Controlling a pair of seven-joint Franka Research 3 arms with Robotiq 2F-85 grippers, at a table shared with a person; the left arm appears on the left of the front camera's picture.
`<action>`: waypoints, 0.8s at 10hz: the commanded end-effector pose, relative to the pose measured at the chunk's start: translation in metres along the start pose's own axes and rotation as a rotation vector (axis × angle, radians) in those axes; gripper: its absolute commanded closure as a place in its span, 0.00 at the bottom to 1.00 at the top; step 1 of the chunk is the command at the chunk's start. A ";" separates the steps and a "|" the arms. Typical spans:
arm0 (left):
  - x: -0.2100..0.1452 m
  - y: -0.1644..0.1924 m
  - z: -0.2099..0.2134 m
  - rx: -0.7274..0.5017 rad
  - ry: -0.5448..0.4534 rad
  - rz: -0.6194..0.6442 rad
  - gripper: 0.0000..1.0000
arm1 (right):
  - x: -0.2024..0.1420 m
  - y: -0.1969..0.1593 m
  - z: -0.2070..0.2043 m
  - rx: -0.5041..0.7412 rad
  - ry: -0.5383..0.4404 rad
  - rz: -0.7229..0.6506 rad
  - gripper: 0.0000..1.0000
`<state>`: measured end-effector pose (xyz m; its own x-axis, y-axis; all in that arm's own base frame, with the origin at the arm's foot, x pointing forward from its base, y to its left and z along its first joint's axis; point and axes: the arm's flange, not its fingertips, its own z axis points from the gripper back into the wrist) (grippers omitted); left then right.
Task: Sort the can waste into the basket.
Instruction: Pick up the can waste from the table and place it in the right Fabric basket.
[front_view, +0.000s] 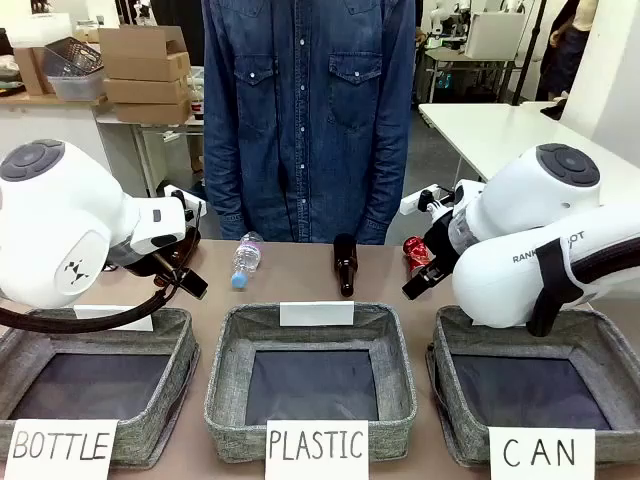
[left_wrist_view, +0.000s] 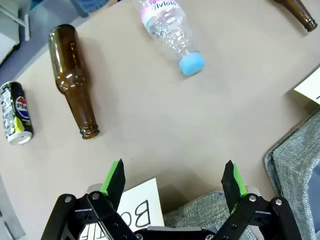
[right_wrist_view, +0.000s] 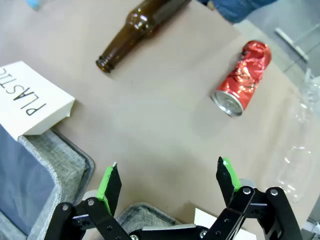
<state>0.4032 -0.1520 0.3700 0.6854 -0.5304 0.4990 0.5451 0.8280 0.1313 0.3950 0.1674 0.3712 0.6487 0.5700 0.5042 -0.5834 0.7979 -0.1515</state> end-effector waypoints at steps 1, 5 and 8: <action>0.000 0.000 0.000 0.000 0.000 0.000 0.00 | 0.000 0.000 0.000 0.000 0.000 0.000 0.00; 0.000 0.000 0.000 0.000 0.000 0.000 0.00 | 0.000 0.000 0.000 0.000 0.000 0.000 0.00; 0.000 0.000 0.000 0.000 0.000 0.000 0.00 | 0.000 0.000 0.000 0.000 0.000 0.000 0.00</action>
<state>0.4032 -0.1522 0.3700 0.6852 -0.5306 0.4990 0.5454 0.8278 0.1314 0.3950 0.1674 0.3712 0.6487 0.5702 0.5041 -0.5834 0.7979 -0.1518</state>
